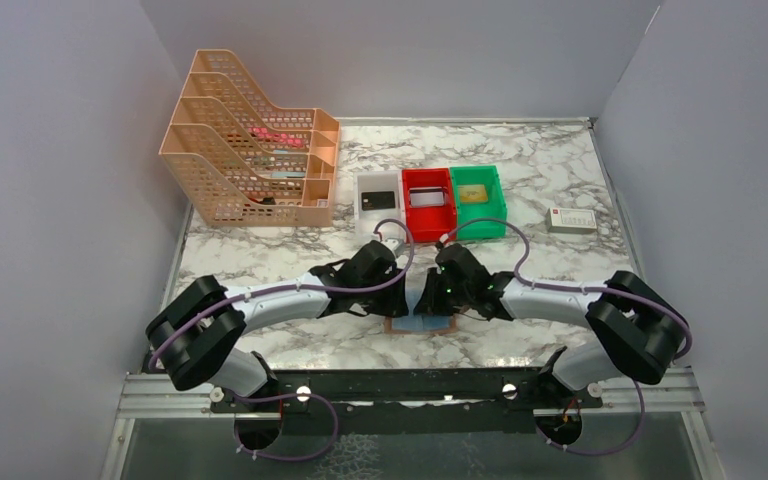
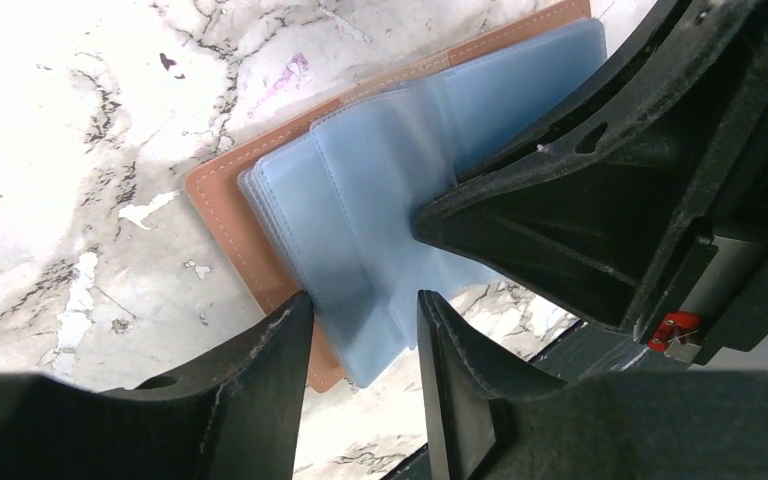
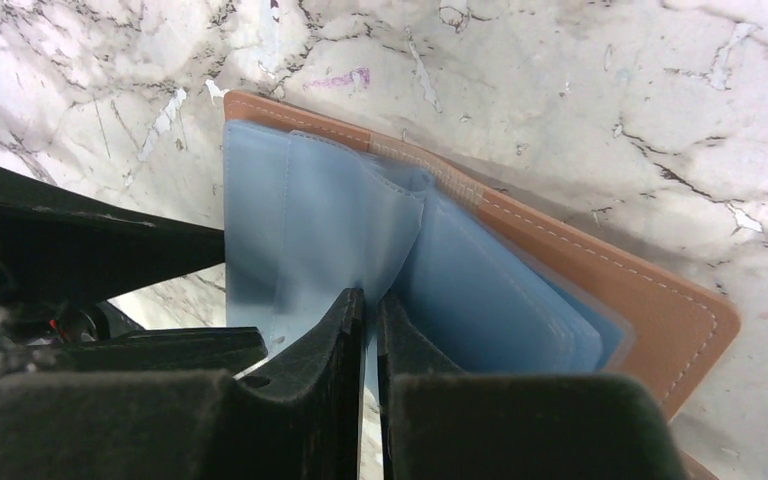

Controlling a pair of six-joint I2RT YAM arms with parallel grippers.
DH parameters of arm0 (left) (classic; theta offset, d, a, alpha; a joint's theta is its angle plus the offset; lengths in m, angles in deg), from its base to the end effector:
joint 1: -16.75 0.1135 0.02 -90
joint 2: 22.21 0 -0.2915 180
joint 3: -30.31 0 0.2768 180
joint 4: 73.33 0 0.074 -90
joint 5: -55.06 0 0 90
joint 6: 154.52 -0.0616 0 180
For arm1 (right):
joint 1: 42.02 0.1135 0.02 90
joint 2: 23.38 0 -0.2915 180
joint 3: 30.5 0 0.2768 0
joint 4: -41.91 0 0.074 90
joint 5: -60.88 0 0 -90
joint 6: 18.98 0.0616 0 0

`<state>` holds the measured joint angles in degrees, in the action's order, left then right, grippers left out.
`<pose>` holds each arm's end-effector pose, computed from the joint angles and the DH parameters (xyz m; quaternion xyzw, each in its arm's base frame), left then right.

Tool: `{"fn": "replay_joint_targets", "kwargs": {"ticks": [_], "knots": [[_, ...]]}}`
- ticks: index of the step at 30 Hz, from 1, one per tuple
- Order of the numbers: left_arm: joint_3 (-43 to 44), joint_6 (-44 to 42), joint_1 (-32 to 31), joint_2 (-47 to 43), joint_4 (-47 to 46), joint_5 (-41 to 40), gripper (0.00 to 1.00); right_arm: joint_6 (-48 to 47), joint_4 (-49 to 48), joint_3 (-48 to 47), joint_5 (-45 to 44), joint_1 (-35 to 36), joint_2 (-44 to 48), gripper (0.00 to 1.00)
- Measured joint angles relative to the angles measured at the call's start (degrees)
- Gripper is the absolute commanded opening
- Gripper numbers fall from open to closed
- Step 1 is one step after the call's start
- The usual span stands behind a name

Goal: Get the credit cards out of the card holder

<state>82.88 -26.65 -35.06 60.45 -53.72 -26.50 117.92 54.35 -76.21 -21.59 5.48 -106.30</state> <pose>0.1843 -0.2489 0.1609 0.1388 0.9263 -0.2912 0.1949 0.1913 0.2207 0.1324 -0.0276 0.9365 0.2944 0.1886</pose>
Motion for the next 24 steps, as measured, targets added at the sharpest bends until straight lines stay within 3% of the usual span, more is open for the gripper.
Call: {"fn": "replay_joint_targets", "kwargs": {"ticks": [5,15,24], "knots": [[0.0,0.3,-0.2,-2.1,0.6,-2.2,0.54,0.6,-3.4,2.6,1.8,-1.5,1.0,0.09],[0.0,0.6,-0.2,-4.3,0.3,-3.4,0.57,9.1,-22.7,13.9,15.7,-9.2,0.0,0.09],[-1.2,1.9,-0.2,-2.5,-3.4,-0.2,0.57,11.0,-24.4,14.8,17.3,-10.5,-0.4,0.1]]}}
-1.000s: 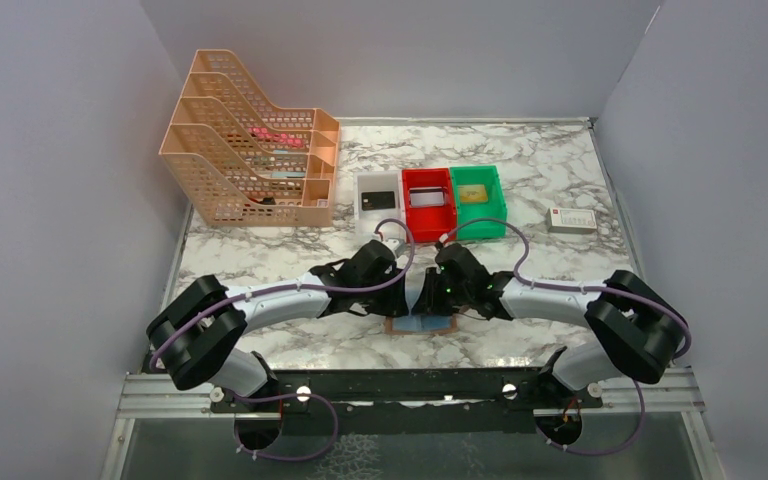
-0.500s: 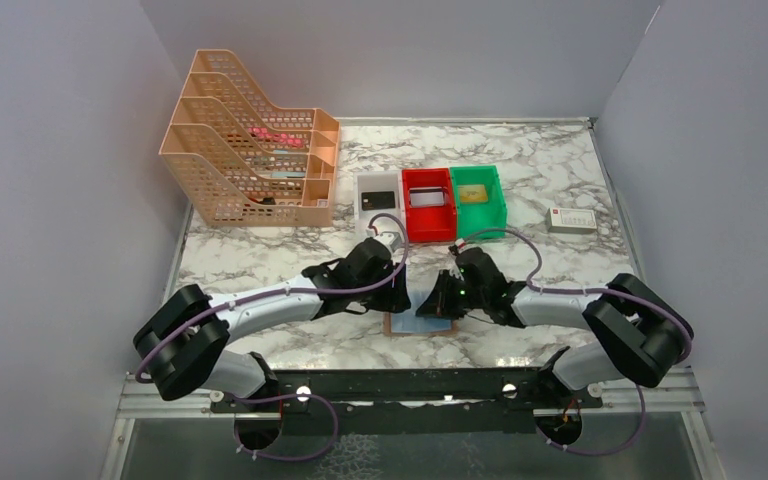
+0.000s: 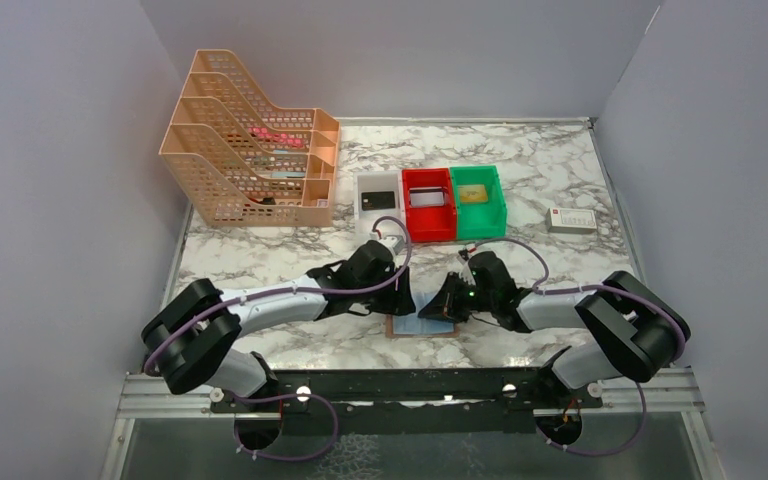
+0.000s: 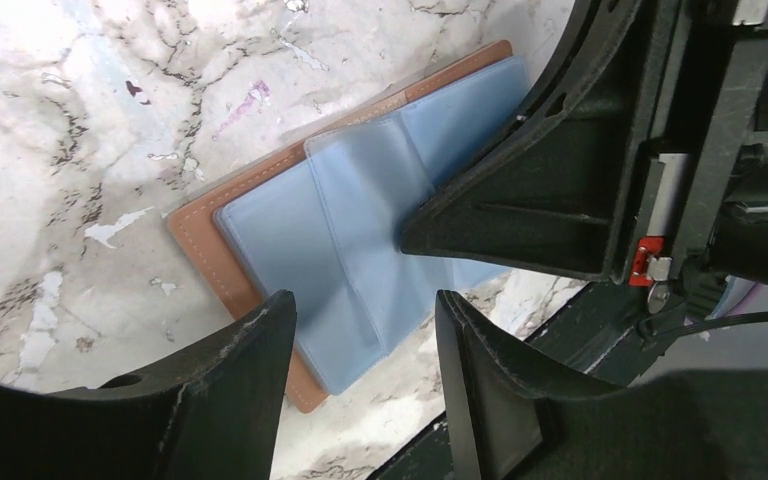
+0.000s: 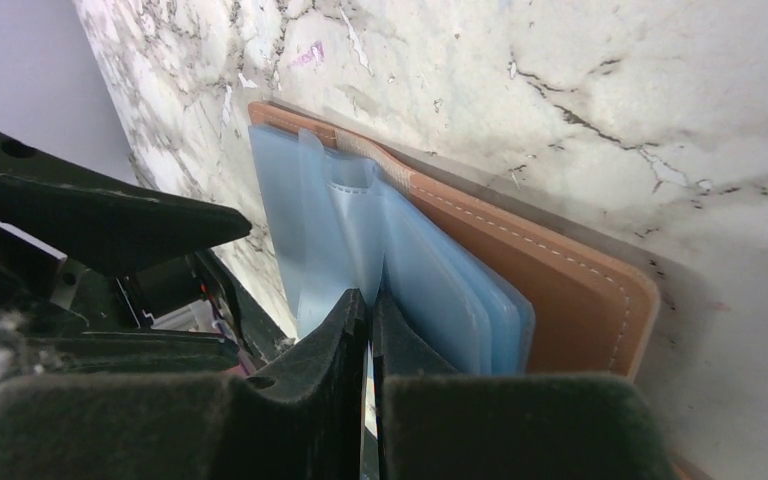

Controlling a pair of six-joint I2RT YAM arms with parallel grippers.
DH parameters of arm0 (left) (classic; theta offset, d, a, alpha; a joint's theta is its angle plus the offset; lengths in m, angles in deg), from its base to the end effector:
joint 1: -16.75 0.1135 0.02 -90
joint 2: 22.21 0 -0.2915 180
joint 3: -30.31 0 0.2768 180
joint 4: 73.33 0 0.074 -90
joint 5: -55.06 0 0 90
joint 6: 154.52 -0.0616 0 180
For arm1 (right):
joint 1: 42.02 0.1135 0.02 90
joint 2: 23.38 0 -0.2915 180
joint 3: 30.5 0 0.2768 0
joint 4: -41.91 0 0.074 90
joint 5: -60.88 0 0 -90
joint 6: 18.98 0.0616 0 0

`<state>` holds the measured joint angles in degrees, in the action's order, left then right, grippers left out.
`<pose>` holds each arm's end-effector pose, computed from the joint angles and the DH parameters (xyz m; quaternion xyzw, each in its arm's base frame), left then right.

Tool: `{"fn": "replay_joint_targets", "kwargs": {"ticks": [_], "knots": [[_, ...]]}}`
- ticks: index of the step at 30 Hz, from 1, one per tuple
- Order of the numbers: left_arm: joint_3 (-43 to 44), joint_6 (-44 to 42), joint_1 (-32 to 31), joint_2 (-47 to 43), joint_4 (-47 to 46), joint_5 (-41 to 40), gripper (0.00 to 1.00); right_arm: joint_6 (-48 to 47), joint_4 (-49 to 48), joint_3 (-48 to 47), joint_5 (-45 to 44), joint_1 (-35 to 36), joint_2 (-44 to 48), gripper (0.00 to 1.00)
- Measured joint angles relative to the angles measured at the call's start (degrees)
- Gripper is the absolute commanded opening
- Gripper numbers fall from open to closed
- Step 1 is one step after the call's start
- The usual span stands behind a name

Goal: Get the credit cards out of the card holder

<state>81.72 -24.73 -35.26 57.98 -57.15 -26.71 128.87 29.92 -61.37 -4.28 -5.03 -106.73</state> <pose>0.1829 -0.2485 0.1721 0.1254 0.9132 -0.3205 0.2182 0.1870 0.1733 0.0992 0.0720 0.8885 0.4333 0.1329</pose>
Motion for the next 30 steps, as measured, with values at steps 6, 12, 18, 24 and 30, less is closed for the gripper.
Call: {"fn": "replay_joint_targets", "kwargs": {"ticks": [6,12,18,24,30], "knots": [[-0.1,0.8,0.0,3.0,-1.0,0.7,0.57,0.0,0.3,0.0,0.0,0.0,0.0,0.11],[-0.1,1.1,-0.2,3.1,-1.0,0.4,0.56,0.0,0.3,0.0,0.0,0.0,0.0,0.11],[0.0,1.1,-0.5,3.5,-1.0,0.1,0.56,0.0,0.3,0.0,0.0,0.0,0.0,0.12],[1.2,1.1,-0.9,6.1,-3.5,0.5,0.56,-0.2,0.5,0.0,0.1,-0.4,0.0,0.16],[1.8,1.1,-0.6,7.8,-6.7,0.0,0.56,-0.4,1.0,0.0,0.5,-0.9,0.2,0.21]]}}
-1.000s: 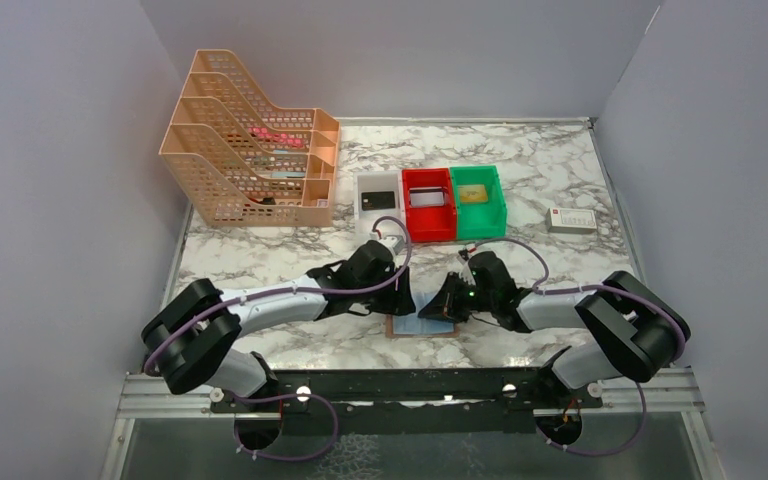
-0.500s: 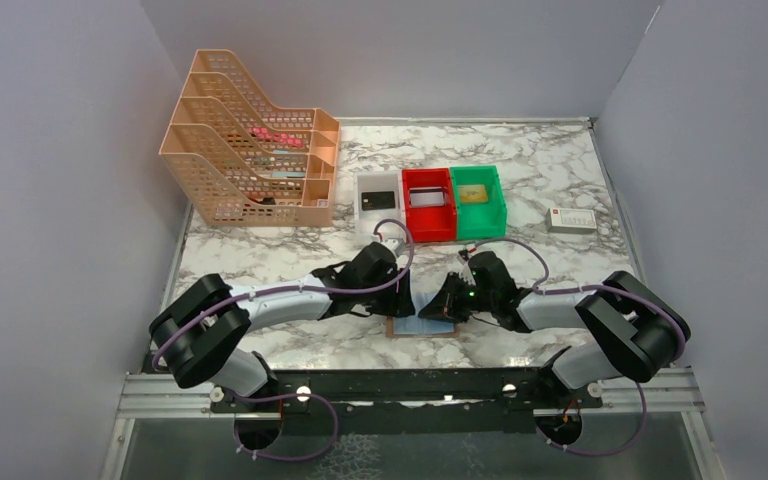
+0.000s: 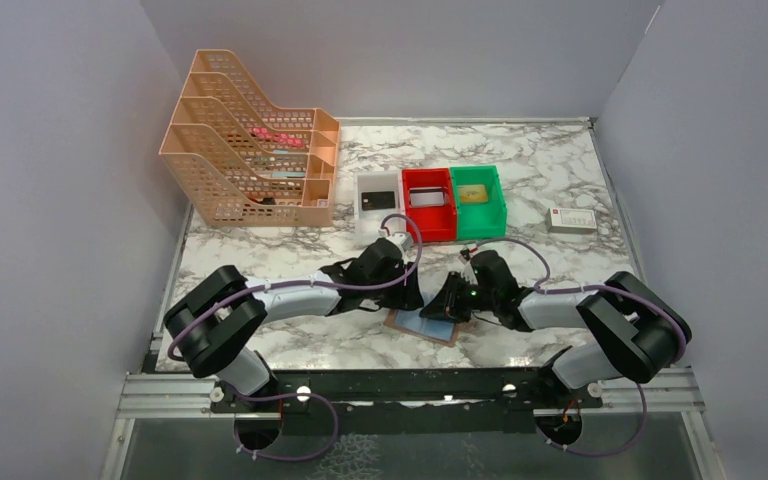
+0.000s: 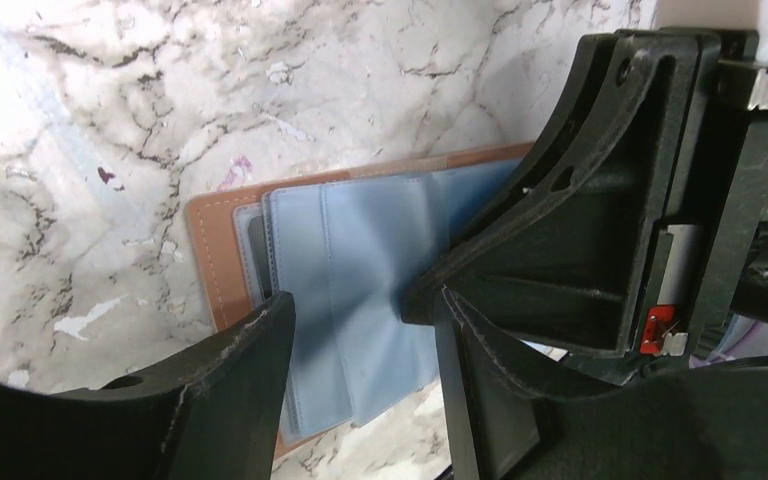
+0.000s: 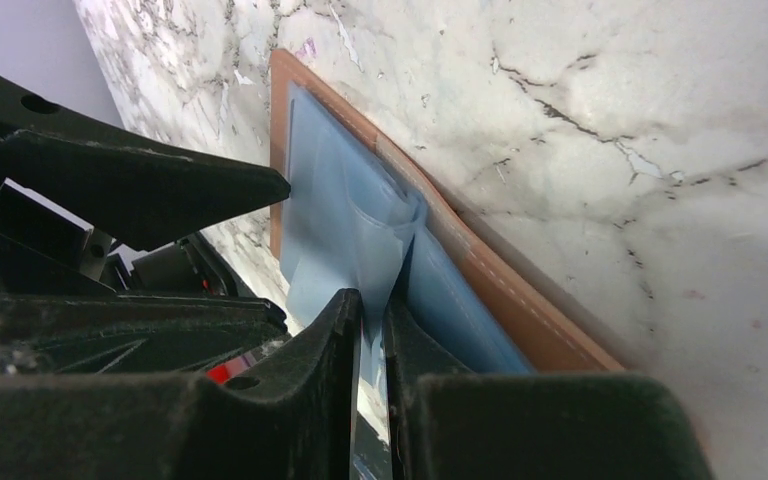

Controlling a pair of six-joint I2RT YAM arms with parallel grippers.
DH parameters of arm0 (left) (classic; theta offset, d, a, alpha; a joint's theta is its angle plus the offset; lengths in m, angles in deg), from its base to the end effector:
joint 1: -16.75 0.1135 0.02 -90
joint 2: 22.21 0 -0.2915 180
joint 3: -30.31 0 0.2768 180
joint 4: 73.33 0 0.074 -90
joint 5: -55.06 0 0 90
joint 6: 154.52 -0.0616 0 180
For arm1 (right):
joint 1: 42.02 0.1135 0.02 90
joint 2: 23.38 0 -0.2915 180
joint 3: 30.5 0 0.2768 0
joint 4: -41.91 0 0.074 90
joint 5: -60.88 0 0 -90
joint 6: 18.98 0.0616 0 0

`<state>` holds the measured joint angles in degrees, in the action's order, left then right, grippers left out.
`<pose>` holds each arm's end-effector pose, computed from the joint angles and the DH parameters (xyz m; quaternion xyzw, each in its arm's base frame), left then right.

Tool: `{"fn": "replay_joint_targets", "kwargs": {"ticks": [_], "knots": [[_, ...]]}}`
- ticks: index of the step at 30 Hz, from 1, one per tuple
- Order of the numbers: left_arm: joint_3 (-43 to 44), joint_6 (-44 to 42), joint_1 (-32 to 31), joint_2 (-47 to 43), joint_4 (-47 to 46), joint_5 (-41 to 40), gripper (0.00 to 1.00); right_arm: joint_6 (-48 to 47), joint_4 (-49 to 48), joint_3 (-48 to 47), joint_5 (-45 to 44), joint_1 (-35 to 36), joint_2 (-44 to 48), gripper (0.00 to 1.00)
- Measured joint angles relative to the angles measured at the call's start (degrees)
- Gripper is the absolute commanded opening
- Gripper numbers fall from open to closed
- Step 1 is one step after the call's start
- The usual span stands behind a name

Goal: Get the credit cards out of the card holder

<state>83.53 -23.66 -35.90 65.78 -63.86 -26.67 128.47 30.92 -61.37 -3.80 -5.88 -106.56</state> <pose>0.1955 -0.2708 0.1528 0.1223 0.9112 -0.3280 0.2173 0.1880 0.1699 0.0983 0.0756 0.8903 0.4298 0.1298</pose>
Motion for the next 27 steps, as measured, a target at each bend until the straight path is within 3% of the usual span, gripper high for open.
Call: {"fn": "replay_joint_targets", "kwargs": {"ticks": [8,18,20,24,27], "knots": [[0.1,0.3,0.5,1.7,-4.7,-0.2,0.56,-0.2,-0.1,-0.1,1.3,-0.2,0.5,0.42],[-0.1,1.6,0.6,2.0,-5.9,-0.5,0.55,-3.1,7.5,-3.8,2.2,0.6,1.3,0.5],[-0.6,2.0,0.9,1.6,-6.2,-0.4,0.54,-3.5,8.8,-4.5,2.3,0.7,1.2,0.5],[-2.6,3.0,0.9,0.1,-7.1,0.5,0.53,-4.4,10.0,-5.0,2.1,0.8,1.2,0.3],[-3.6,3.8,0.7,-0.9,-7.3,3.5,0.53,-4.9,10.9,-5.0,0.5,0.9,1.2,0.27]]}}
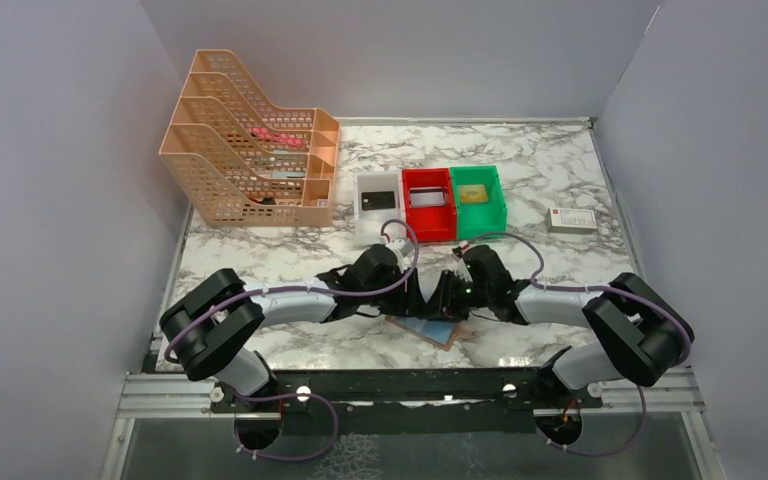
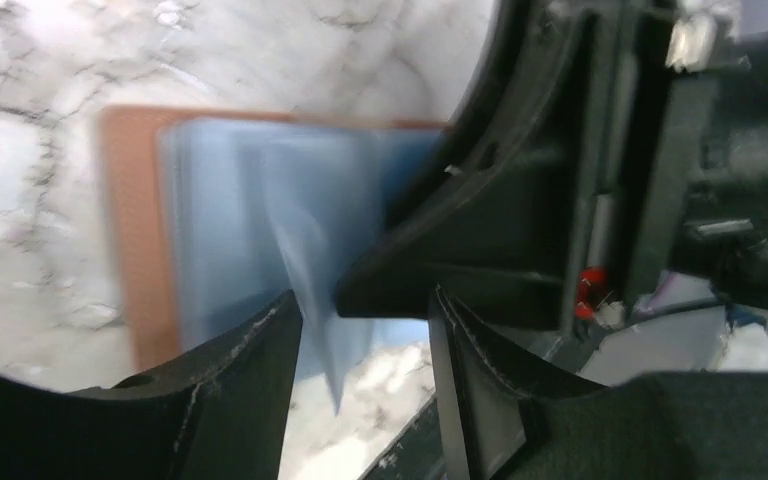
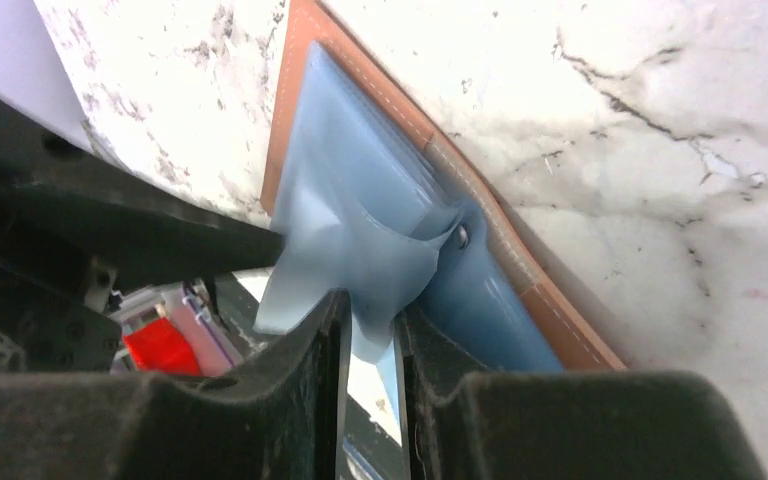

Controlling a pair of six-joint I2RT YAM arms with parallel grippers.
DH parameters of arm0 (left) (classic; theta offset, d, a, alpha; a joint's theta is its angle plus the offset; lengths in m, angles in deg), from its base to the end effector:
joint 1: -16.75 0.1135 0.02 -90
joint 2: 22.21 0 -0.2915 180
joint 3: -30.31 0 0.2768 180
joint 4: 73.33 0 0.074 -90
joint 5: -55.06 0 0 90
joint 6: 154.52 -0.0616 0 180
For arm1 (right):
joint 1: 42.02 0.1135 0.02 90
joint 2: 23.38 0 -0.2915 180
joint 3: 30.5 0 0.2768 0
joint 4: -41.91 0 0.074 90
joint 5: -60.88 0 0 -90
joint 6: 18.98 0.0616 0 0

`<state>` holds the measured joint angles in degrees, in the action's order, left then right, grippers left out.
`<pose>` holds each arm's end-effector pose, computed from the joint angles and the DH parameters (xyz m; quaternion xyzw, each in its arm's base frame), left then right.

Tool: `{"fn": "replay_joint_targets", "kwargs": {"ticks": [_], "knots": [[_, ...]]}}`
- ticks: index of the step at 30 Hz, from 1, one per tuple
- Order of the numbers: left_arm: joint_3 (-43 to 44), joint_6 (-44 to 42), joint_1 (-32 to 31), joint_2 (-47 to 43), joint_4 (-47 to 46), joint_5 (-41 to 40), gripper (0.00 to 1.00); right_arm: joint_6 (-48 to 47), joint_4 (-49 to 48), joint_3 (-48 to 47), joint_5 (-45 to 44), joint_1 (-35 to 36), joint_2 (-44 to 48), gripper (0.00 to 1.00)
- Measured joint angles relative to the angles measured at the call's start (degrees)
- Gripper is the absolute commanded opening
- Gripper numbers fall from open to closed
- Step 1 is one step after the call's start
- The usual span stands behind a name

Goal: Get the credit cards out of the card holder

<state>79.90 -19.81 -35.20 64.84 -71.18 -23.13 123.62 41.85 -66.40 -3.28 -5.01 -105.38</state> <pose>0.1923 -0.2662 0.1506 0.1005 0.8955 -0.3782 0.2120 0.1924 0.1787 0.1095 0.0397 0.9068 0.4042 0.1127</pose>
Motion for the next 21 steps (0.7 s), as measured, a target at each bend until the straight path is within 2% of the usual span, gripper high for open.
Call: {"fn": "replay_joint_targets", "kwargs": {"ticks": [4,7,10,16,21], "knots": [[-0.3,0.9,-1.6,-0.9,-1.7,4.1,0.53,-0.6,0.3,0.2,-1.2,0.1,1.3,0.39],[-0.2,1.3,-1.6,-1.5,-3.1,5.4,0.53,-1.2,1.6,0.8,-2.3,0.1,4.1,0.42],[-0.2,1.4,-1.6,-1.6,-4.2,6.5,0.53,-1.3,4.4,1.2,-4.2,0.1,7.2,0.49],[0.0,1.7,-1.6,-1.5,-6.1,7.4,0.53,-1.1,12.8,1.3,-11.0,0.2,14.9,0.49],[0.0,1.6,-2.4,-0.2,-6.0,11.0,0.53,0.0,22.1,-0.5,-21.8,-0.1,22.6,0.49]]}}
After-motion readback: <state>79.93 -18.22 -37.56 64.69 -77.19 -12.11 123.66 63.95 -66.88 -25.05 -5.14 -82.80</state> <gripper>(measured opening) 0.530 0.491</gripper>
